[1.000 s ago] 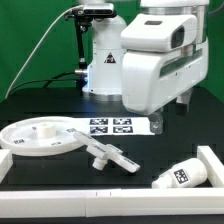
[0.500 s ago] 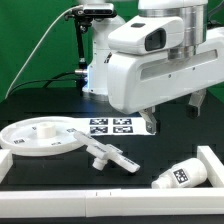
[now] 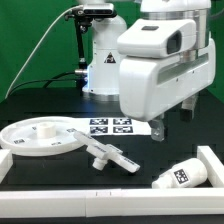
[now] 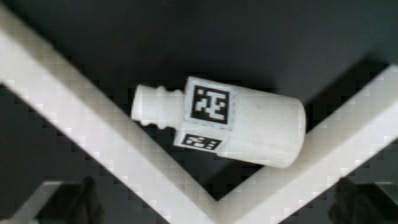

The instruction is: Assemble round table

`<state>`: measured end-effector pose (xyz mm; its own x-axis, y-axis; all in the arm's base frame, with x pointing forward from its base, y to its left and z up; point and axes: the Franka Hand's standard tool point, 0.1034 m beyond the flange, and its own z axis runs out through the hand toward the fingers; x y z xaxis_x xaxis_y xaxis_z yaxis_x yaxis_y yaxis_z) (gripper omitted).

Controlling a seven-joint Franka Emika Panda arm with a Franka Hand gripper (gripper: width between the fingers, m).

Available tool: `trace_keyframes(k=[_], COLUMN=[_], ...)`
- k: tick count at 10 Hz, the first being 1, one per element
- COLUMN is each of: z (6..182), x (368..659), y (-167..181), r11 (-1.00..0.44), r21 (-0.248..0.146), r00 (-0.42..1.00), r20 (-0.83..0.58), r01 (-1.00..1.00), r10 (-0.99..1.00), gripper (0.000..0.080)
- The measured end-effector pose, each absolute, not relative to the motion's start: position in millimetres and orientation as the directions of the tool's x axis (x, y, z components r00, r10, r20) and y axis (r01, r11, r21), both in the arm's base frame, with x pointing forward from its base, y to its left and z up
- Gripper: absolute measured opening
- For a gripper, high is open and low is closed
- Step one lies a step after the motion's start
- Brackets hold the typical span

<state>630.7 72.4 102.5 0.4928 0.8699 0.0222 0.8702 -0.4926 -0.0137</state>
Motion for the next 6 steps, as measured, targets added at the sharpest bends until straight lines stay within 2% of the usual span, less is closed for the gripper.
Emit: trace_keyframes(k=[1, 3, 4, 5, 6], z=[101.8, 100.2, 98.3, 91.1, 82.5], x=[631, 630, 632, 636, 633], y=[78, 74, 73, 75, 75], r11=[-0.446, -0.339, -0.213, -0.033, 0.084], r21=[0.015, 0.012, 0.034, 0.104, 0.132], r00=[0.445, 0.338, 0.212, 0.030, -0.087], r20=[0.047, 0.037, 0.034, 0.028, 0.019], r01=[0.895, 0.941, 0.976, 0.994, 0.988], r10=[0.894, 0.940, 0.977, 0.999, 0.996], gripper=[0.0649, 0.0649, 0.0649, 0.0649, 0.0649])
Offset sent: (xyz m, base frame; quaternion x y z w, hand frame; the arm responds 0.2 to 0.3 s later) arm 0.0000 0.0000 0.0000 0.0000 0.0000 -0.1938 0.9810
